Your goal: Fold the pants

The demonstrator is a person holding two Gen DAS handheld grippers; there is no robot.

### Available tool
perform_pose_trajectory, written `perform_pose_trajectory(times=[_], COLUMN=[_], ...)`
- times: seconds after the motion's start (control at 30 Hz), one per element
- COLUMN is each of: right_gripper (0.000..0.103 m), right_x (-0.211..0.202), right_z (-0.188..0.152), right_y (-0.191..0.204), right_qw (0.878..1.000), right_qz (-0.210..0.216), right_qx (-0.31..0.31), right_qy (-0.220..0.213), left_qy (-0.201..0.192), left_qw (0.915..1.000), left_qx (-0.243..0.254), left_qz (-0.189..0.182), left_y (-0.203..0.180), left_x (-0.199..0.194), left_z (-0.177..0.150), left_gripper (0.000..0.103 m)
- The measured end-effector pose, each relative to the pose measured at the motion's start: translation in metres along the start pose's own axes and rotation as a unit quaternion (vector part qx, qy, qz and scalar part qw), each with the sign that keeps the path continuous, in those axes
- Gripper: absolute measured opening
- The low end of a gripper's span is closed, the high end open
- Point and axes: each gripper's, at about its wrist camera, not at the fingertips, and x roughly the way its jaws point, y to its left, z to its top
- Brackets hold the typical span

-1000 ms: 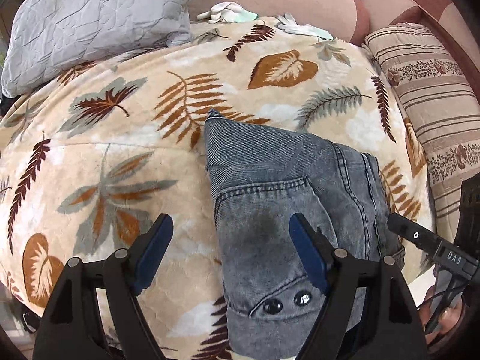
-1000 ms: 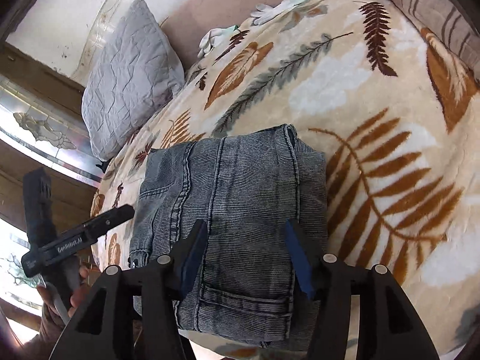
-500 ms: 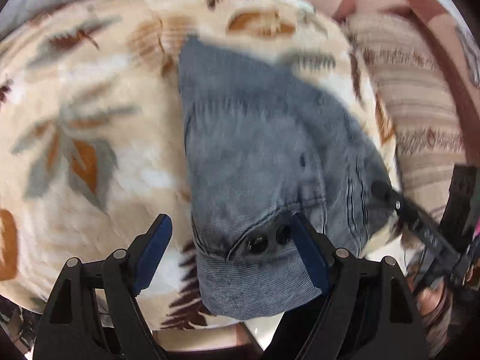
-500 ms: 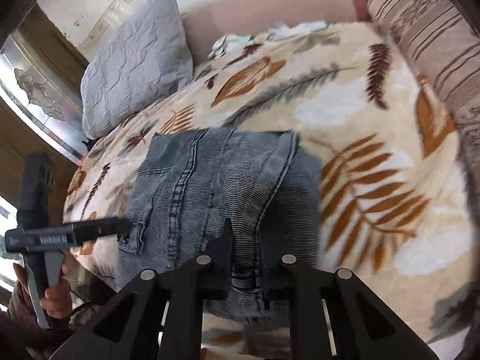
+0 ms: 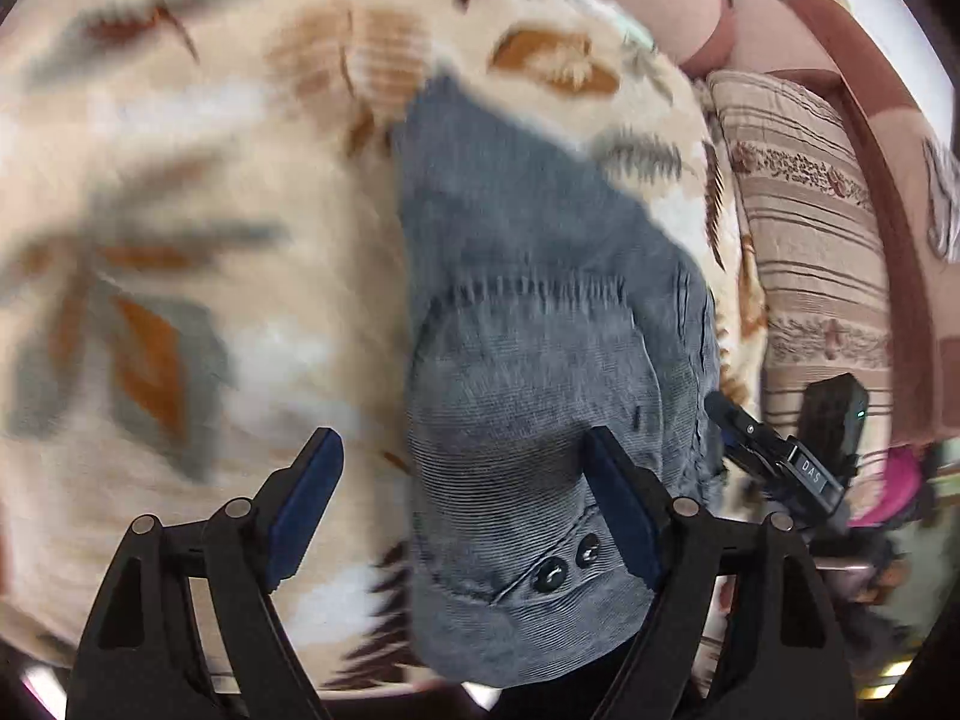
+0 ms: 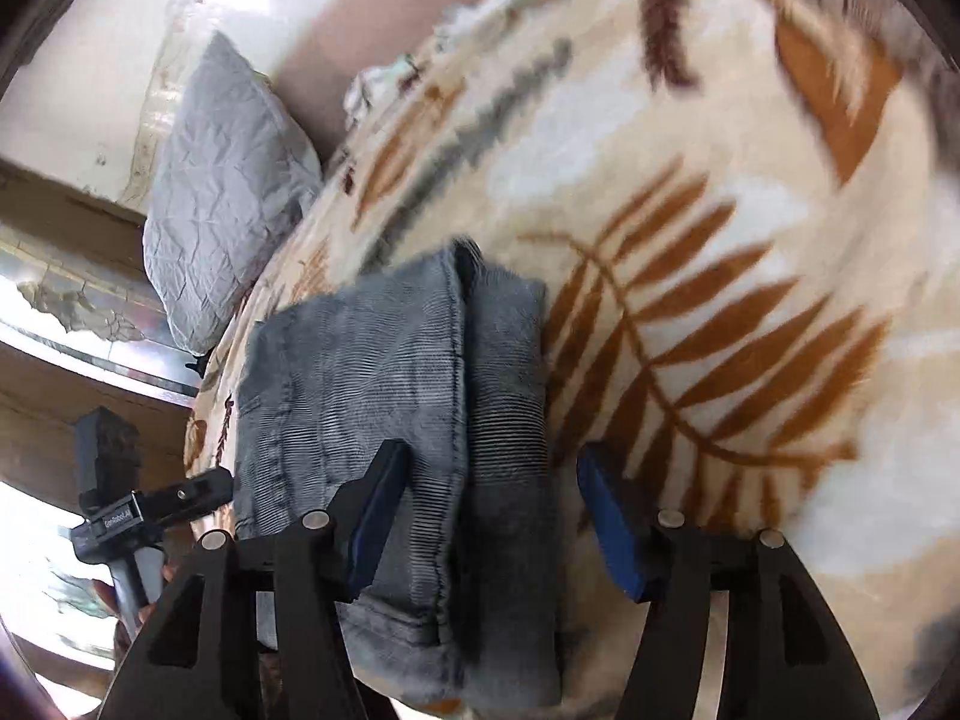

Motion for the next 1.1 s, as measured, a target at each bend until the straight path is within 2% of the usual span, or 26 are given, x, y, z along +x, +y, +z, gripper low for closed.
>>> perform_pose_trajectory(times=[0.07,0.13,0.17,0.2,0.23,0.27,0.3,0.33,0.37,0.43,0.5,0.63,0.7,0.73,0.77,0.8,0.83,0.87,0.9,0.97,1.1], right_gripper=[0.063,0.064,0.063,0.059,0.056,0.049,0.042,0.04,0.036,0.032,0.031,0.031,0.032,0.034,0.04,0.045,0.045,0.045,0.045,0.048,0.084], right_x=[0.007,0.008,0.015,0.019,0.019,0.016,0.015,0.012,0.008,0.003,0.004,0.015,0.023,0.033,0.045,0.058,0.07,0.078,0.08,0.072,0.048], right_z=[-0.007,-0.009,-0.008,-0.007,-0.007,-0.008,-0.009,-0.009,-0.009,-0.002,0.006,0.026,0.032,0.037,0.04,0.043,0.042,0.04,0.038,0.032,0.021], right_y=[0.01,0.017,0.017,0.015,0.016,0.025,0.034,0.044,0.054,0.067,0.084,0.127,0.142,0.149,0.154,0.16,0.161,0.16,0.158,0.154,0.156], right_qw=[0.996,0.997,0.997,0.997,0.997,0.996,0.995,0.994,0.993,0.994,0.993,0.988,0.985,0.983,0.979,0.974,0.964,0.955,0.954,0.958,0.952], right_qz=[0.077,0.045,0.011,0.002,-0.004,-0.017,-0.027,-0.034,-0.032,-0.012,0.008,0.028,0.031,0.014,-0.036,-0.081,-0.145,-0.186,-0.194,-0.183,-0.219], right_qx=[-0.017,-0.056,-0.068,-0.065,-0.063,-0.075,-0.088,-0.101,-0.111,-0.112,-0.121,-0.154,-0.171,-0.184,-0.198,-0.209,-0.223,-0.229,-0.228,-0.216,-0.204], right_qy=[0.03,0.033,0.044,0.049,0.042,0.036,0.031,0.025,0.019,0.014,0.01,-0.003,-0.014,-0.02,-0.029,-0.033,-0.032,-0.028,-0.028,-0.036,-0.06], left_qy=[0.021,0.007,0.007,0.007,0.003,0.0,-0.008,-0.021,-0.031,-0.053,-0.078,-0.133,-0.155,-0.168,-0.176,-0.183,-0.185,-0.18,-0.176,-0.177,-0.204], left_qw=[0.9989,0.9991,0.9992,0.9994,0.9995,0.9995,0.9993,0.9987,0.9979,0.9965,0.995,0.9894,0.9862,0.9824,0.9771,0.969,0.9622,0.9606,0.9617,0.9608,0.9468], left_qx=[-0.013,0.003,0.008,0.01,0.009,0.015,0.028,0.045,0.056,0.064,0.06,0.059,0.053,0.053,0.054,0.054,0.058,0.061,0.058,0.043,0.029], left_qz=[-0.04,-0.041,-0.038,-0.032,-0.029,-0.028,-0.024,-0.013,-0.006,-0.008,-0.014,0.002,0.022,0.062,0.107,0.157,0.191,0.203,0.202,0.209,0.247], left_y=[0.002,-0.006,-0.009,-0.011,-0.014,-0.017,-0.022,-0.026,-0.028,-0.03,-0.026,-0.015,-0.004,0.002,0.006,0.011,0.017,0.023,0.029,0.038,0.041], left_x=[0.012,0.013,0.014,0.016,0.015,0.012,0.006,-0.002,-0.008,-0.023,-0.042,-0.08,-0.095,-0.097,-0.096,-0.095,-0.094,-0.093,-0.094,-0.092,-0.086], left_z=[-0.001,0.0,0.001,0.003,0.003,0.003,0.001,0.0,0.0,0.006,0.014,0.034,0.044,0.05,0.053,0.056,0.057,0.055,0.053,0.046,0.027], left_gripper=[0.085,0.086,0.086,0.086,0.081,0.067,0.058,0.045,0.036,0.032,0.032,0.032,0.038,0.049,0.059,0.06,0.06,0.06,0.061,0.073,0.075])
